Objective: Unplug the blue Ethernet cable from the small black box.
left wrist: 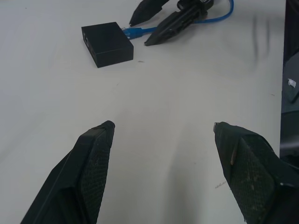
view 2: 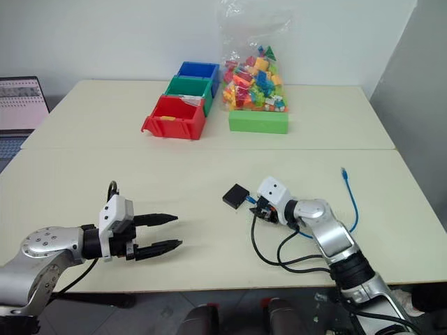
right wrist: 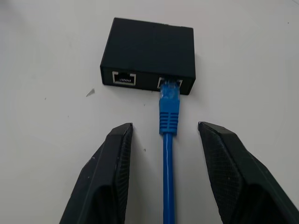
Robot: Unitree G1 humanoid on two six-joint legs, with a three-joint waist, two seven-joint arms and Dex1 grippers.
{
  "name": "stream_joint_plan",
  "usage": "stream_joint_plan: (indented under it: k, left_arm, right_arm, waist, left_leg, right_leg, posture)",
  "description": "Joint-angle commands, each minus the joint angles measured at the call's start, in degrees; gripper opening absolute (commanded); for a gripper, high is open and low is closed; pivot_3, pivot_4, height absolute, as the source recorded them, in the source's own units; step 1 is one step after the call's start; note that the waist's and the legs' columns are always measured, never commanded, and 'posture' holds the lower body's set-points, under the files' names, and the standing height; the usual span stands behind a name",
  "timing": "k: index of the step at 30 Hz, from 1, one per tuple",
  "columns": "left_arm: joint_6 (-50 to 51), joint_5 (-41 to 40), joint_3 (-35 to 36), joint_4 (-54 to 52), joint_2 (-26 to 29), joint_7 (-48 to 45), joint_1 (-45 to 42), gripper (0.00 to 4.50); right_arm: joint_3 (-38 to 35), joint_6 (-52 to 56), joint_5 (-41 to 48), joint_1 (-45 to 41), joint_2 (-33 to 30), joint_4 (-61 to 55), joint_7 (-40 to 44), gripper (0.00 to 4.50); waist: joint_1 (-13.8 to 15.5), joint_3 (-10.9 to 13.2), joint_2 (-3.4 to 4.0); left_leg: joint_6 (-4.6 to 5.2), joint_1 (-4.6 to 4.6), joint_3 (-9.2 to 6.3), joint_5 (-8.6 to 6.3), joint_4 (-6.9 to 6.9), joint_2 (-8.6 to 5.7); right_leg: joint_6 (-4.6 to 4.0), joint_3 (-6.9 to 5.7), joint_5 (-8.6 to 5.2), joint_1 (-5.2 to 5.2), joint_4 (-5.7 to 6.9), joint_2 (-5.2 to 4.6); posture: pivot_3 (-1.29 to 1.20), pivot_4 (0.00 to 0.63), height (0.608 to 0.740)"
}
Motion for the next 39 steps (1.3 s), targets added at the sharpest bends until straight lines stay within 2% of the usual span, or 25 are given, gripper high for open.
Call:
stream_joint_plan:
  k: [1, 4, 5, 7, 12, 14, 19, 24, 28, 32, 39]
  left_arm:
    - [-2.1, 0.4, 0.0, 0.7, -0.1, -1.0, -0.4, 3.63]
    - [-2.2, 0.5, -0.1, 1.2, -0.2, -0.9, -0.7, 3.63]
    - [-2.3, 0.5, -0.1, 1.3, -0.3, -0.9, -0.8, 3.63]
    - [-2.1, 0.4, 0.0, 1.5, -0.3, -0.7, -0.9, 3.63]
    - [-1.8, 0.6, 0.0, 2.0, -0.7, 0.3, -1.2, 3.63]
    - [-2.5, 1.6, -0.2, 3.2, -1.7, 2.0, -2.4, 3.63]
    - [-0.7, 0.8, -0.3, 4.4, -3.3, 3.6, -4.9, 3.63]
    - [17.6, -15.1, 3.3, 2.0, -3.9, 4.2, -8.6, 3.63]
    - [26.8, -21.6, 4.0, 1.3, -2.6, 4.9, -11.0, 3.63]
    - [31.0, -25.8, 4.9, 0.5, -3.8, 7.8, -13.7, 3.63]
    - [33.2, -28.0, 4.5, -1.4, -4.8, 10.4, -14.6, 3.63]
  right_arm:
    - [-0.9, -0.3, 0.2, -1.3, 1.4, 3.5, -0.6, 2.35]
    - [-1.5, -0.2, 0.6, -2.1, 2.1, 5.1, -0.6, 2.35]
    - [-1.6, 0.0, 0.7, -2.3, 2.2, 5.3, -0.4, 1.99]
    - [-1.4, 0.1, 0.6, -2.5, 2.3, 5.4, 0.2, 1.75]
    - [-0.5, -0.4, -0.4, -2.6, 1.6, 4.8, 1.1, 0.39]
    - [0.2, -2.5, -2.0, -2.9, 0.9, 3.8, 0.9, 0.17]
    - [2.0, -11.4, -5.8, -4.1, -1.8, -0.7, 1.2, 0.15]
    - [4.5, -31.3, -9.3, -6.1, -6.0, -6.0, 4.4, 0.15]
    - [5.3, -41.3, -9.3, -7.2, -6.2, -7.9, 6.0, 0.15]
    - [5.6, -45.7, -10.3, -7.6, -6.0, -7.8, 6.5, 0.15]
    - [5.2, -46.3, -10.9, -7.9, -5.5, -7.7, 7.2, 0.14]
  waist:
    - [0.0, 0.0, 0.0]
    - [0.0, 0.0, 0.0]
    - [0.0, 0.0, 0.0]
    - [0.0, 0.0, 0.0]
    - [0.0, 0.0, 0.0]
    - [0.0, 0.0, 0.0]
    - [0.1, 0.0, 0.01]
    - [0.0, 0.0, 0.02]
    - [-0.1, 0.0, 0.01]
    - [0.1, 0.0, 0.01]
    - [0.4, 0.0, 0.01]
  left_leg:
    - [0.0, 0.02, 0.0, 0.0, 0.0, 0.0]
    - [0.0, 0.04, -0.01, 0.0, 0.0, 0.0]
    - [0.0, 0.03, -0.01, 0.0, 0.0, 0.0]
    - [0.0, 0.03, -0.01, 0.0, 0.0, 0.0]
    - [0.0, 0.03, -0.01, 0.0, 0.01, 0.0]
    - [0.0, 0.03, -0.01, 0.0, 0.01, 0.0]
    - [0.0, -0.01, 0.0, 0.0, 0.03, -0.02]
    - [0.0, -0.05, 0.0, 0.0, 0.02, -0.02]
    - [0.0, -0.02, -0.06, 0.0, 0.0, 0.01]
    - [0.0, -0.03, -0.08, 0.0, 0.05, -0.01]
    - [-0.01, -0.01, -0.08, 0.01, 0.07, -0.01]
  right_leg:
    - [0.0, 0.0, 0.0, 0.0, 0.02, 0.01]
    - [0.0, 0.0, 0.0, 0.01, 0.02, 0.02]
    - [0.0, 0.0, 0.0, 0.02, 0.02, 0.02]
    - [0.0, 0.0, 0.0, 0.02, 0.02, 0.02]
    - [0.0, 0.0, 0.0, 0.02, 0.02, 0.01]
    - [0.0, 0.0, 0.0, 0.03, 0.02, 0.01]
    - [0.01, -0.02, 0.0, 0.03, 0.01, 0.01]
    - [0.01, -0.07, 0.0, -0.01, 0.0, 0.01]
    - [0.01, -0.1, 0.0, 0.0, 0.02, 0.06]
    - [0.01, -0.09, 0.0, 0.04, 0.02, 0.01]
    - [-0.17, -0.06, 0.11, 0.07, 0.03, 0.0]
  posture:
    - [0.0, 0.15, 0.74]
    - [0.0, 0.15, 0.74]
    - [0.0, 0.15, 0.74]
    - [0.0, 0.15, 0.74]
    - [0.0, 0.15, 0.74]
    - [0.0, 0.15, 0.74]
    - [0.0, 0.15, 0.74]
    - [0.0, 0.15, 0.74]
    - [0.0, 0.15, 0.74]
    - [0.0, 0.15, 0.74]
    - [0.0, 0.15, 0.74]
